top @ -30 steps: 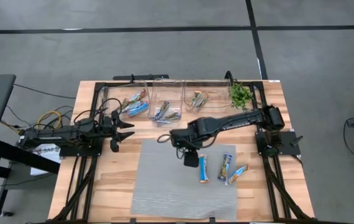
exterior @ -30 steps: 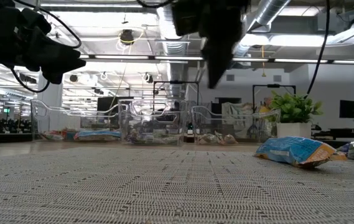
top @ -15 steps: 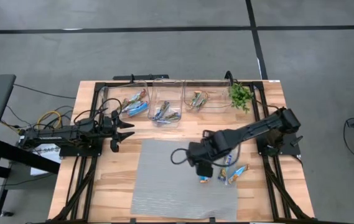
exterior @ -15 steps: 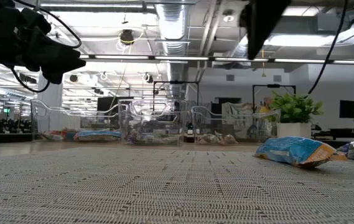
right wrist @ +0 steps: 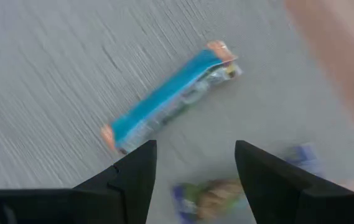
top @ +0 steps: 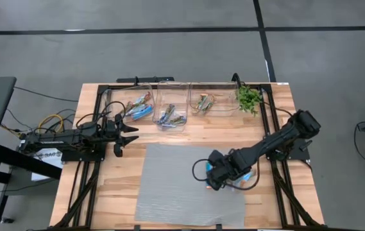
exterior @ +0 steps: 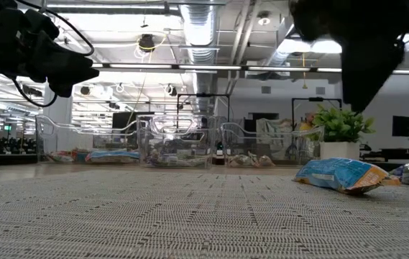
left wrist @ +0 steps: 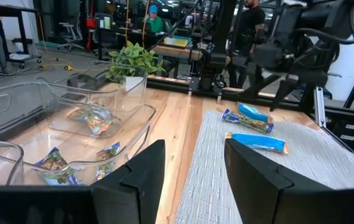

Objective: Pick and place Granola Bars by type
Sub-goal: Put the left yellow granola bar into the right transparent bin

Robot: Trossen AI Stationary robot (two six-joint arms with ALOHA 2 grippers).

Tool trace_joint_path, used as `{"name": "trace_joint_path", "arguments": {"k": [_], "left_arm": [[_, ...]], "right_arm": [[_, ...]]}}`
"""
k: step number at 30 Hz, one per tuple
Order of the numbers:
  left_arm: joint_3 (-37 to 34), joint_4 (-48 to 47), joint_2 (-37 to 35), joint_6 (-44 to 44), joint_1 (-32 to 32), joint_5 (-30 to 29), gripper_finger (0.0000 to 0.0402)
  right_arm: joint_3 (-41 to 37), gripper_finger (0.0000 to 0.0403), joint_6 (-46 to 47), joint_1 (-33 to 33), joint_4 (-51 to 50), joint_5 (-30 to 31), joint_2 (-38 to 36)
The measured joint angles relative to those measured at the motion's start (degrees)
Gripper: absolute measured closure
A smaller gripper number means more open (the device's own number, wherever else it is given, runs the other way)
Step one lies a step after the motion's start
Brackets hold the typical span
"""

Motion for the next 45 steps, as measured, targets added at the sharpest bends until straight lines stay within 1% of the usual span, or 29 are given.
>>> {"name": "trace_joint_path", "arguments": {"k": [3,5,11,14,20,24,32,34,36,42,45], "left_arm": [[0.00,-0.02,0.00,-0.05,0.00,0.00,0.0244],[0.00,-0.02,0.00,-0.36,0.02,0.00,0.0244],[0.00,-0.02,0.00,0.09,0.01,0.00,0.0244],[0.00,-0.02,0.01,0.10,0.02,0.00,0.0244],[0.00,-0.04,0.05,0.20,0.02,0.02,0.0244],[0.00,-0.09,0.31,0.27,0.01,0.04,0.0244],[0.00,-0.07,0.37,0.27,0.02,0.04,0.0244],[0.00,-0.05,0.37,0.27,0.01,0.04,0.0244],[0.00,-0.07,0.37,0.27,0.00,0.04,0.0244],[0.00,-0.04,0.37,0.27,0.02,0.04,0.0244],[0.00,-0.04,0.37,0.27,0.02,0.04,0.0244]], "right_arm": [[-1.81,0.0195,8.88,-0.64,4.19,-1.00,0.30],[-2.50,0.0195,11.30,-1.71,7.18,-2.26,0.28],[-2.89,0.0195,19.26,-4.13,8.20,-3.11,1.06],[-2.80,0.0195,19.95,-4.72,10.17,-3.44,2.16],[-2.50,0.0195,21.51,-5.14,15.22,-8.28,7.86],[-2.72,0.0195,22.15,-5.28,13.96,-9.25,10.65],[-2.64,0.0198,22.43,-5.52,12.61,-9.22,11.57],[-2.64,0.0208,22.36,-5.65,12.50,-9.22,11.57],[-2.64,0.0225,22.28,-5.69,12.53,-9.22,11.57],[-2.64,0.0307,21.91,-5.72,12.82,-9.20,11.56],[-2.64,0.0340,21.22,-5.79,13.05,-9.20,11.56]]}}
